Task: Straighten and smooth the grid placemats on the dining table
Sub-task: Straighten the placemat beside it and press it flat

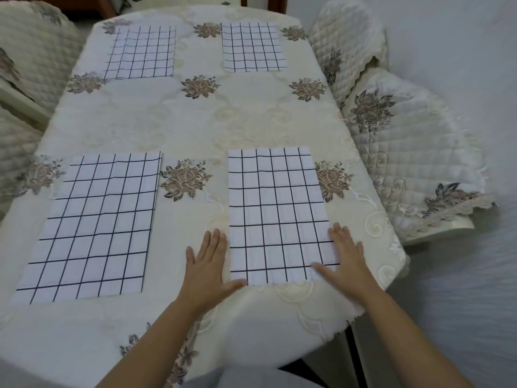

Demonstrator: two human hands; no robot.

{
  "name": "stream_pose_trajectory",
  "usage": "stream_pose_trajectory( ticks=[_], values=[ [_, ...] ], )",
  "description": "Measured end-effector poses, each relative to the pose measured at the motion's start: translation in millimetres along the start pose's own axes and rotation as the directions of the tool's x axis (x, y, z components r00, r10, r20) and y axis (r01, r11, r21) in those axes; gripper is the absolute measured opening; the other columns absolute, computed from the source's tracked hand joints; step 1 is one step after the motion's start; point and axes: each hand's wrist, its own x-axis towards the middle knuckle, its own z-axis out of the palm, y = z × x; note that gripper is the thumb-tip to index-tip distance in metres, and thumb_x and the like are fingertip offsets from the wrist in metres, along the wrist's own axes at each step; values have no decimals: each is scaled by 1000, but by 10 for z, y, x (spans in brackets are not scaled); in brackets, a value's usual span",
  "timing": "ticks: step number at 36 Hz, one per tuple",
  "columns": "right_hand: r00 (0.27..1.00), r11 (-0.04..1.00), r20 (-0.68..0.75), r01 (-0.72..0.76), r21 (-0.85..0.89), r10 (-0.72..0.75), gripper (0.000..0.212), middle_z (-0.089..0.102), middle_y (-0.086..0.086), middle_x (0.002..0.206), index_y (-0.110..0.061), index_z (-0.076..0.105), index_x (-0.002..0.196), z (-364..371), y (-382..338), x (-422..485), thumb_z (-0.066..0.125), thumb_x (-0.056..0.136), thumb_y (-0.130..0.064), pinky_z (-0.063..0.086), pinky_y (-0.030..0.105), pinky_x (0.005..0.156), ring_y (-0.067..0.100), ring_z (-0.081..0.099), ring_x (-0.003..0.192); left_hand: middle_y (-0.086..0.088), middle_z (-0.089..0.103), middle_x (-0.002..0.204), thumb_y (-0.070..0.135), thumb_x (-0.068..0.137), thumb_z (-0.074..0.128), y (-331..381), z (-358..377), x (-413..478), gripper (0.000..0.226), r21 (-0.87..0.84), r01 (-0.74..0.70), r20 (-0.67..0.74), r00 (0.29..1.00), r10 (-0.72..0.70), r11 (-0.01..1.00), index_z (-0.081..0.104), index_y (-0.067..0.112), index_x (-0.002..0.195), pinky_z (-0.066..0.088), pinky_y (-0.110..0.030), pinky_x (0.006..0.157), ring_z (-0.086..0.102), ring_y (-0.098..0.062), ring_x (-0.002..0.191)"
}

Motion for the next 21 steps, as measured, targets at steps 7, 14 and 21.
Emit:
stream_pose_trajectory(
  ticks=[7, 14, 21],
  values=[
    [973, 962, 198, 161, -221, -117, 94, -22, -17, 146, -22, -4, 148, -82, 112, -177, 59, 84, -48, -9, 32, 114, 0, -20, 136, 3, -23, 152, 78, 69, 36, 30, -64, -89, 108, 9, -67, 48, 997, 66, 998, -8, 20, 148, -7, -50, 114, -30, -10, 133],
    [962, 951, 224, 206, -229, -154, 86, -16, -17, 146, -19, 0, 148, -140, 117, -173, 57, 86, -37, 5, 34, 120, 4, -12, 140, 6, -21, 150, 76, 59, 3, 65, -81, -113, 107, 49, -116, 49, 992, 113, 992, 3, 20, 150, -2, -50, 115, -29, -11, 132],
    [962, 932, 126, 266, -248, -241, 76, 5, -5, 151, -10, 24, 146, -111, 135, -115, 61, 81, -25, 28, 39, 115, 16, 13, 142, -12, 42, 145, 63, 77, 31, 21, -44, -104, 76, 95, -178, 27, 984, 176, 979, 48, 13, 131, 40, -58, 94, 18, -25, 140]
  ],
)
